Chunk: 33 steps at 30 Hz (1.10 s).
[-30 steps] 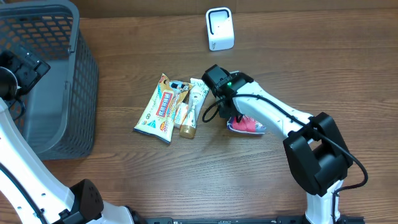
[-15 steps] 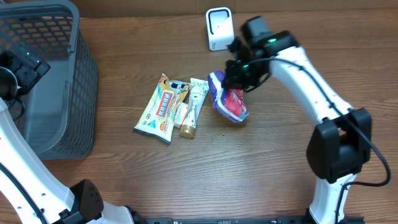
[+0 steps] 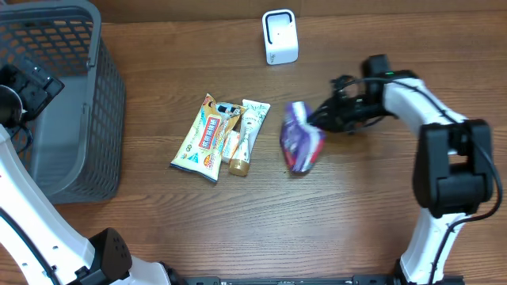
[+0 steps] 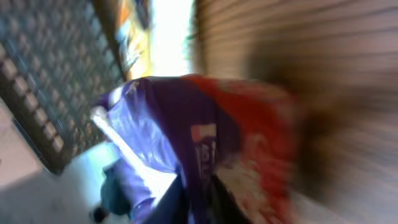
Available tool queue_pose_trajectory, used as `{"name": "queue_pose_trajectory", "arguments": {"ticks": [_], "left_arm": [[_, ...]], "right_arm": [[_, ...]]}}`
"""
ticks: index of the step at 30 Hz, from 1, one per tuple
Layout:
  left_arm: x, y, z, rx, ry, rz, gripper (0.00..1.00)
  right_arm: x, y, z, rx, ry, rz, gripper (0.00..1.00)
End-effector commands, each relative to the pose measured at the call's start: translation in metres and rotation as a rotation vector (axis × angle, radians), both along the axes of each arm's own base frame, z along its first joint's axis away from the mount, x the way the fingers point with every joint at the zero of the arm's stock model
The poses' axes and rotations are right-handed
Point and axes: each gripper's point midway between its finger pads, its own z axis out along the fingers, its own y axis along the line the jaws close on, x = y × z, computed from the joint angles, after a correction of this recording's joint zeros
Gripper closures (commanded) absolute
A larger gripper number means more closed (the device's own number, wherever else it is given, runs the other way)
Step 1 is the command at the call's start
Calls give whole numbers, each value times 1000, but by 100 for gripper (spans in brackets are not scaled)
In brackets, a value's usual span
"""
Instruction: Scan the item barcode
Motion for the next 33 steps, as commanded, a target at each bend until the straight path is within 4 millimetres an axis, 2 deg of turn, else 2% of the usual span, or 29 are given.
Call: {"name": "queue_pose_trajectory", "arguments": {"ticks": [1,3,5,7,10,12,13,15,19,23,25,28,30,33], "left_arm": [[0,1,0,-8,-5,10,0],[0,1,0,-8,-5,10,0],[0,1,0,-8,-5,10,0],[0,1,0,-8,-5,10,0],[0,1,0,-8,-5,10,0],[0,1,0,-8,-5,10,0],[0,1,0,-8,-5,10,0],[0,1,0,-8,-5,10,0],[0,1,0,-8,-5,10,0],[0,1,0,-8,-5,10,0],[0,1,0,-8,-5,10,0],[0,1,0,-8,-5,10,0],[0,1,0,-8,-5,10,0],[0,1,0,-8,-5,10,0]], "right_arm": [[3,-68,-34,-288,55,-109,69],[0,-94,-38,-366,88,-137,64],[-1,-115,-30,-411,92,-137,56],[1,-130,-16,-453,92,-137,50],[4,-139,9,-492,64,-101,40],[4,-132,30,-490,34,-50,37],[3,-127,37,-489,20,-21,37],[0,-117,45,-488,2,33,31],[-7,-103,42,-523,10,84,28],[-3,-106,48,-556,46,-11,30],[-2,-109,62,-559,4,-30,29],[-11,-112,90,-585,-70,-16,27],[-22,-106,107,-586,-125,26,26],[-34,-91,117,-594,-184,92,25]]}}
